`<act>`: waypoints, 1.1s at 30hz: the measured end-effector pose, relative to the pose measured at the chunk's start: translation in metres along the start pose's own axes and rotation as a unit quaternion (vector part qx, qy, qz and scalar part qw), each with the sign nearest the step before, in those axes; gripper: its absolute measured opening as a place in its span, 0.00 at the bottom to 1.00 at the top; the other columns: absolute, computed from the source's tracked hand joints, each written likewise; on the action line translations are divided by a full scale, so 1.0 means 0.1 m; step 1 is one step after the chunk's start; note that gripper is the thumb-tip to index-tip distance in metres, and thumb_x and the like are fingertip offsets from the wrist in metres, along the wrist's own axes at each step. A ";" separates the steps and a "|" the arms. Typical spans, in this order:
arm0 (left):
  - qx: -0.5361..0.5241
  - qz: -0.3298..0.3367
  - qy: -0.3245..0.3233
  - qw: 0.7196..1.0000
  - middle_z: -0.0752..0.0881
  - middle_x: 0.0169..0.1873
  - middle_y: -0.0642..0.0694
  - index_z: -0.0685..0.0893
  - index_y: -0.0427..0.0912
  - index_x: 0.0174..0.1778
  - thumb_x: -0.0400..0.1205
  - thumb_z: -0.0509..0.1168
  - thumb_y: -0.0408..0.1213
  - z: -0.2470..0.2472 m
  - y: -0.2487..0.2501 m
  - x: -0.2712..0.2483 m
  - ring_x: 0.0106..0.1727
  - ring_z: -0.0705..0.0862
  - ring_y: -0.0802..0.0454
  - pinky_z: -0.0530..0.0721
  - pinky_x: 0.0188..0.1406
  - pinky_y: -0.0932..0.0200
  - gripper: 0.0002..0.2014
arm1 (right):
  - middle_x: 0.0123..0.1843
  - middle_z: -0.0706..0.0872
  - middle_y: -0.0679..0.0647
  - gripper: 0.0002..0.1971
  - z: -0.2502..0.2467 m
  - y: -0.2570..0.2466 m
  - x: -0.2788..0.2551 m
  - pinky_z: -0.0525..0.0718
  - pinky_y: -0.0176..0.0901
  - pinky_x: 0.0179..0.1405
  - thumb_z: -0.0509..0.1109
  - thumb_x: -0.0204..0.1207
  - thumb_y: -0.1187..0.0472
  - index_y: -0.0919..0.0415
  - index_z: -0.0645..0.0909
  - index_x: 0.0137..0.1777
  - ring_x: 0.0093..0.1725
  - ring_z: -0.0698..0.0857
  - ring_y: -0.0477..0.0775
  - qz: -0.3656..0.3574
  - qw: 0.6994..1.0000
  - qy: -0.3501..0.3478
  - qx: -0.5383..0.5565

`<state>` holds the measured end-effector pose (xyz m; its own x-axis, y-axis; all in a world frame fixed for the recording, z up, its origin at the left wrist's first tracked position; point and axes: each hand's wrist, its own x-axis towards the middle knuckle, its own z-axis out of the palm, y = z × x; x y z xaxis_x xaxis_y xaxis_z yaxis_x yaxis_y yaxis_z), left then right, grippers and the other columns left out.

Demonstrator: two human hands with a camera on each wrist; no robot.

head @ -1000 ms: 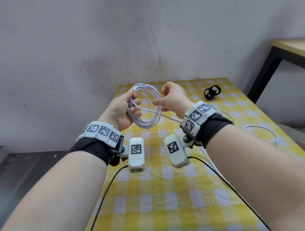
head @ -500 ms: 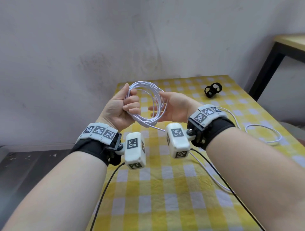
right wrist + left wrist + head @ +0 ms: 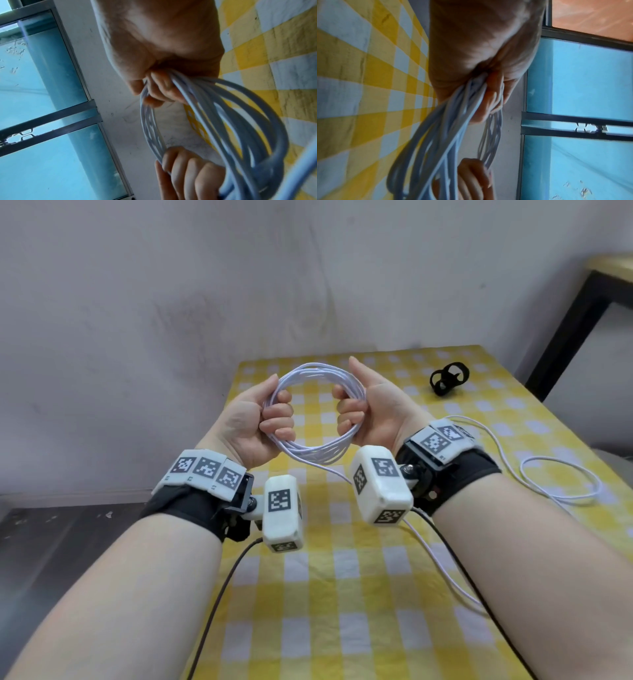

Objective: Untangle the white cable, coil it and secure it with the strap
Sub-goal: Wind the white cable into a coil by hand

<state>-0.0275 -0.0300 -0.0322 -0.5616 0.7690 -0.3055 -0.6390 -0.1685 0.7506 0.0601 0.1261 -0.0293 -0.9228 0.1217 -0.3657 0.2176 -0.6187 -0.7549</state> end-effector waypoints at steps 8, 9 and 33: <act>-0.062 0.011 -0.013 0.998 0.72 0.19 0.53 0.73 0.42 0.36 0.86 0.53 0.49 -0.07 -0.08 0.14 0.18 0.73 0.60 0.65 0.15 0.72 0.17 | 0.14 0.59 0.45 0.25 -0.02 0.04 0.13 0.59 0.28 0.12 0.53 0.84 0.42 0.56 0.67 0.29 0.10 0.57 0.43 -0.041 0.998 0.031 0.034; -0.058 0.016 -0.013 0.998 0.72 0.18 0.54 0.73 0.43 0.36 0.86 0.52 0.49 -0.09 -0.09 0.15 0.19 0.74 0.60 0.66 0.15 0.72 0.18 | 0.14 0.59 0.45 0.25 -0.03 0.04 0.14 0.60 0.29 0.12 0.51 0.85 0.42 0.56 0.67 0.29 0.11 0.58 0.43 -0.044 0.998 0.023 0.033; 0.135 -0.049 -0.080 0.986 0.62 0.10 0.56 0.75 0.44 0.33 0.84 0.51 0.50 -0.19 -0.10 0.36 0.08 0.59 0.63 0.60 0.14 0.68 0.19 | 0.19 0.61 0.43 0.21 -0.26 0.01 0.27 0.56 0.34 0.19 0.62 0.80 0.41 0.60 0.80 0.40 0.17 0.57 0.42 -0.058 0.961 0.030 -0.269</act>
<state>-0.0515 -0.0125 -0.0623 -0.4008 0.8643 -0.3040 -0.5102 0.0650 0.8576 0.0437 0.1488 -0.0535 -0.9343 0.2193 -0.2811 0.2630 -0.1087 -0.9587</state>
